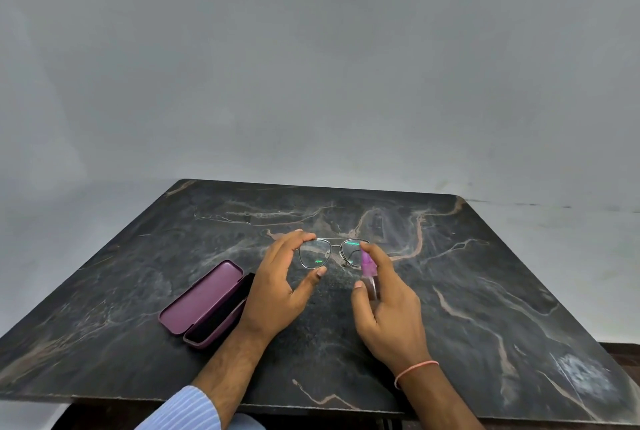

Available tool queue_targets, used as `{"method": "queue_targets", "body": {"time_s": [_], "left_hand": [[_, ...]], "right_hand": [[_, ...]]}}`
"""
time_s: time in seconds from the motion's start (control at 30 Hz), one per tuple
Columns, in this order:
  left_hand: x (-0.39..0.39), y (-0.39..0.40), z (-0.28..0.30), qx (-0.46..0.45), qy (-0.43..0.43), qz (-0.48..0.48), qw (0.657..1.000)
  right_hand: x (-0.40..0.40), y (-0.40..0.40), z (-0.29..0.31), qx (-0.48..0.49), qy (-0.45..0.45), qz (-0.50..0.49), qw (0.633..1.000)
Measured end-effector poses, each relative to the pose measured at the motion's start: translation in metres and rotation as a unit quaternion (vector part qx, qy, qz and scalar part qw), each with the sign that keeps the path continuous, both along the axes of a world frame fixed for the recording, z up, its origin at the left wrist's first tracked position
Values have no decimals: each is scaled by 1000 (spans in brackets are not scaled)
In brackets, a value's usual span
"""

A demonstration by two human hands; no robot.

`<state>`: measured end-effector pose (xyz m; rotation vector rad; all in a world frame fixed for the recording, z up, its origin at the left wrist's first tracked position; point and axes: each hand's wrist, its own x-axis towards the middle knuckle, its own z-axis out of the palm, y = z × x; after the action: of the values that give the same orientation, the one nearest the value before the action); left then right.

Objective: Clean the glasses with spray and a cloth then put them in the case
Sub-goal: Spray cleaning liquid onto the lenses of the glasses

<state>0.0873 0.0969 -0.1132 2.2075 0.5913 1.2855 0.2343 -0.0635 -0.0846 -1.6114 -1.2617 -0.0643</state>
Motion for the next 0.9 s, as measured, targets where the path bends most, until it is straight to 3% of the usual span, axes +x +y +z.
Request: {"method": "queue_targets", "body": {"time_s": [0.27, 0.6, 0.9], "left_hand": [[1, 0, -1, 16, -1, -7, 1000], [1, -1, 0, 11, -8, -2, 1000], [0, -1, 1, 24, -10, -9, 1000]], "right_hand": [[10, 9, -10, 7, -19, -1, 1000], [8, 3, -11, 59, 42, 13, 997], [-27, 3, -2, 27, -23, 52, 998]]}}
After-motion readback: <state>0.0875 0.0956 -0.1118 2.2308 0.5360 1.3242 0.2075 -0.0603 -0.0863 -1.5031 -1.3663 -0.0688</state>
